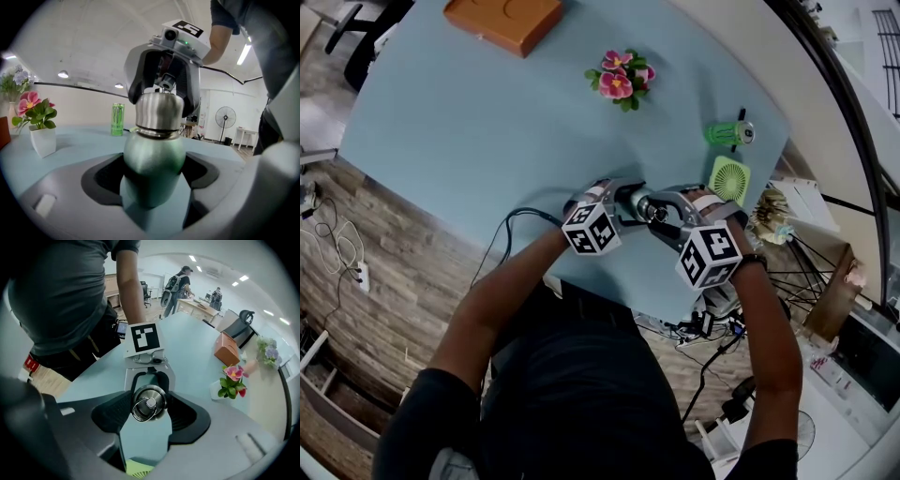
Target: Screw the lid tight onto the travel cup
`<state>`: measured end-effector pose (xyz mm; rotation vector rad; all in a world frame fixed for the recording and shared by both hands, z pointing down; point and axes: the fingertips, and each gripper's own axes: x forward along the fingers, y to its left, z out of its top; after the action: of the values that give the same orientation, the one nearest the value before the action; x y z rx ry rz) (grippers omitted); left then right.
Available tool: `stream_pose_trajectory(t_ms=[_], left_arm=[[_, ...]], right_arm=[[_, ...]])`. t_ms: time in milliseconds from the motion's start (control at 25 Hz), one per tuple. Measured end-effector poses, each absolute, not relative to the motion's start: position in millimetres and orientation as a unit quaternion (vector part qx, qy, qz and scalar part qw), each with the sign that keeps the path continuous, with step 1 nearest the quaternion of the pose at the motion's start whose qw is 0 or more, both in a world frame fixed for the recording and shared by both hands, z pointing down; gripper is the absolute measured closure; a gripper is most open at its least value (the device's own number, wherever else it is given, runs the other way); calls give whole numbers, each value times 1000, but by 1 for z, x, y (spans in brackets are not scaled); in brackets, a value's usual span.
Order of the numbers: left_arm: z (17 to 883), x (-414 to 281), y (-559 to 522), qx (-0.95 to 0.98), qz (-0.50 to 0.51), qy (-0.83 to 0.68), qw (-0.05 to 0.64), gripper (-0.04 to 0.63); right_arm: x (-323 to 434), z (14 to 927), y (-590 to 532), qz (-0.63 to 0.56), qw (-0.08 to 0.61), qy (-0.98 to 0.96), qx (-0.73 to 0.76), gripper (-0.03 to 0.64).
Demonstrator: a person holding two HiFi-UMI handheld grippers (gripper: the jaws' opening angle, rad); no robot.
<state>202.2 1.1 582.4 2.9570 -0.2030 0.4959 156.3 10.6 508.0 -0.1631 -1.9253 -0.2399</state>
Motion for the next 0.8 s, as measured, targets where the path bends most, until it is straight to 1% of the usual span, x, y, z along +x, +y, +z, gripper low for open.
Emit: stream_pose_trajectory(t_ms=[360,560,800], left_arm=[[583,202,1,982,166,-69,66,169],[584,202,1,981,166,-69,65,169],[583,202,1,981,167,-74,66,169]], right_arm=[[158,508,3,47,520,-851,58,383],[160,507,-4,125,474,-852,181,385],[166,502,-13,214,403,-810,368,385]])
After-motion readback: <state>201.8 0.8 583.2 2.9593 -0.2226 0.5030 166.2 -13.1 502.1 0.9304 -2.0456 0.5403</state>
